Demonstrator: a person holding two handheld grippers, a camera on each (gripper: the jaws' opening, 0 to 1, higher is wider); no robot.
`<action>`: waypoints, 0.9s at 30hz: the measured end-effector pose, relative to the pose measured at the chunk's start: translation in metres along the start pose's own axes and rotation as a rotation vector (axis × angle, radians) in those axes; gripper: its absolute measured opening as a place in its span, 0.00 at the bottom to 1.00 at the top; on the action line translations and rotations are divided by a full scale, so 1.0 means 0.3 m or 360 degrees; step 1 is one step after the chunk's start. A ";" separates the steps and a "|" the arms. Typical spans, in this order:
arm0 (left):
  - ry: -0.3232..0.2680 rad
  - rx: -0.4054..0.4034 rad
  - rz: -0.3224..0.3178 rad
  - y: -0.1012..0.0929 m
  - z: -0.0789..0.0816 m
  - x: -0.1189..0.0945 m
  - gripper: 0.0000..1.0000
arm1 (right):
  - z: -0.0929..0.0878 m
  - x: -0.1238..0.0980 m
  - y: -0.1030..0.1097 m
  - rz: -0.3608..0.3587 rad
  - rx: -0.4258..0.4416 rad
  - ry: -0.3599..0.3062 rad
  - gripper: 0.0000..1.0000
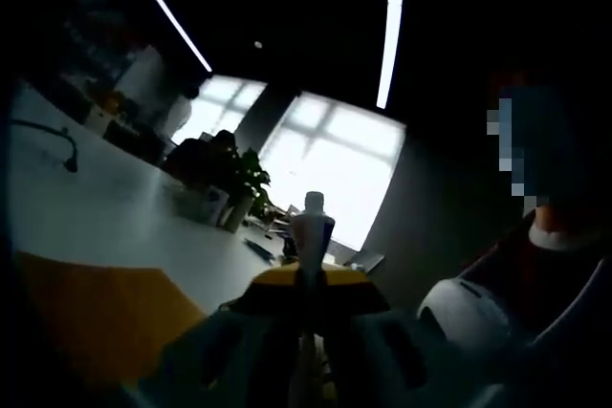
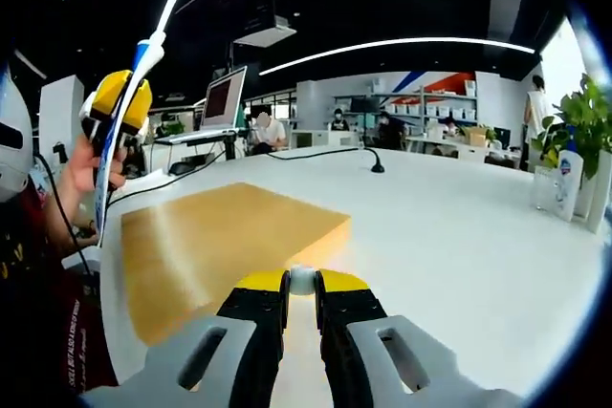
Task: Pick up the toothpaste unscrew the cap squeeze it onto the small board screw the cap back on and return it to the table
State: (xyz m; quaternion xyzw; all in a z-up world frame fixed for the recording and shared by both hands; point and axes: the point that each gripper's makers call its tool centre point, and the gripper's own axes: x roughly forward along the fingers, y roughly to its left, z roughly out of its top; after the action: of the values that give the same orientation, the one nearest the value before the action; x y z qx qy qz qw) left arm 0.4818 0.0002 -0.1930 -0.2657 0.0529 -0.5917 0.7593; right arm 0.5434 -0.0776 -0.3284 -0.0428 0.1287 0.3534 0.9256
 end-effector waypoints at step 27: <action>-0.0002 -0.0033 0.0030 0.034 -0.003 -0.010 0.05 | -0.050 0.051 0.010 0.0032 -0.0072 0.0109 0.10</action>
State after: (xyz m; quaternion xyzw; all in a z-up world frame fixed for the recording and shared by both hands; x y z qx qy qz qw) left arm 0.4893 0.0043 -0.1993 -0.2733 0.0610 -0.5837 0.7621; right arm 0.5493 -0.0679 -0.3470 -0.0744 0.1526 0.3639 0.9158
